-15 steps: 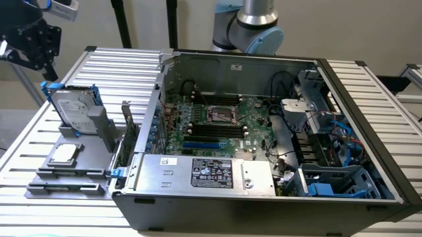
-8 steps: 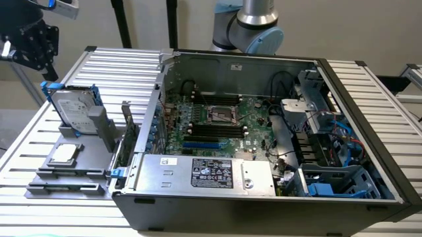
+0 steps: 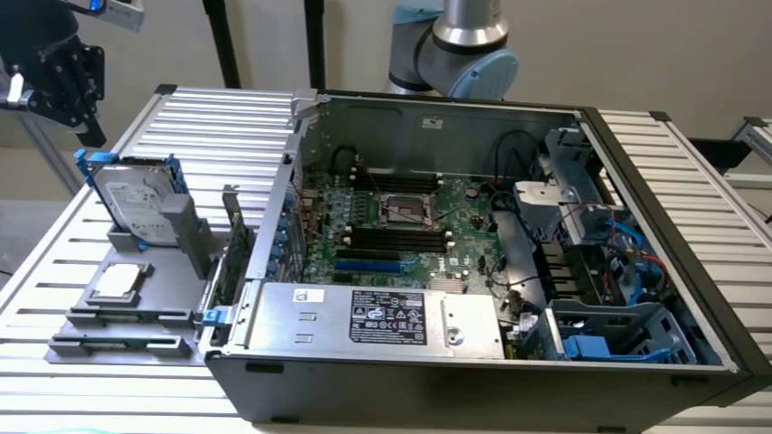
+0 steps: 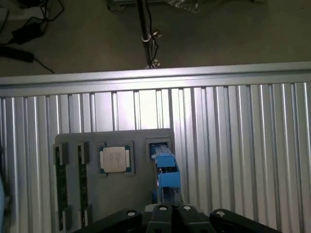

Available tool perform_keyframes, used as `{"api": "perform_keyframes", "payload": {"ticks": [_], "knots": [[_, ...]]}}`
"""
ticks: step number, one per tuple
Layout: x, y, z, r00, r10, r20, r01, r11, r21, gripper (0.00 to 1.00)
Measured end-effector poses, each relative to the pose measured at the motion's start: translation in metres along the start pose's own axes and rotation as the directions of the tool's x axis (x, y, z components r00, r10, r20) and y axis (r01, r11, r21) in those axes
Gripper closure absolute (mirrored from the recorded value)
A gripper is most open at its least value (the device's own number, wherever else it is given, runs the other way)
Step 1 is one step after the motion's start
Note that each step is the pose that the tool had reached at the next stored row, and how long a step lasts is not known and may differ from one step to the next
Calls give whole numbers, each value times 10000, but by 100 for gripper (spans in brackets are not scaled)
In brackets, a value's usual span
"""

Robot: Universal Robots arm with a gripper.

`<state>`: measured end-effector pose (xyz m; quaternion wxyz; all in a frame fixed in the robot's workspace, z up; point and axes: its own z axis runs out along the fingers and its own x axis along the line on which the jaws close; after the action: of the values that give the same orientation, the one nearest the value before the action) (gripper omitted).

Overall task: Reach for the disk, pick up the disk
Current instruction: 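Pick up the disk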

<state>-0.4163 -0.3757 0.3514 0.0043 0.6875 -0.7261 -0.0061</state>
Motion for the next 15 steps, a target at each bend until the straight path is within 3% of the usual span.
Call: {"api": "perform_keyframes", "payload": {"ticks": [3,7,8,10,15], "knots": [[0,2,0,10000,-35,0,35,10000,1,88],[0,3,1,10000,-34,0,34,10000,1,64],[0,3,2,10000,-35,-1,35,10000,0,64],[0,3,9,10000,-40,1,40,10000,2,53],[0,2,71,10000,-53,0,53,10000,2,46]]}}
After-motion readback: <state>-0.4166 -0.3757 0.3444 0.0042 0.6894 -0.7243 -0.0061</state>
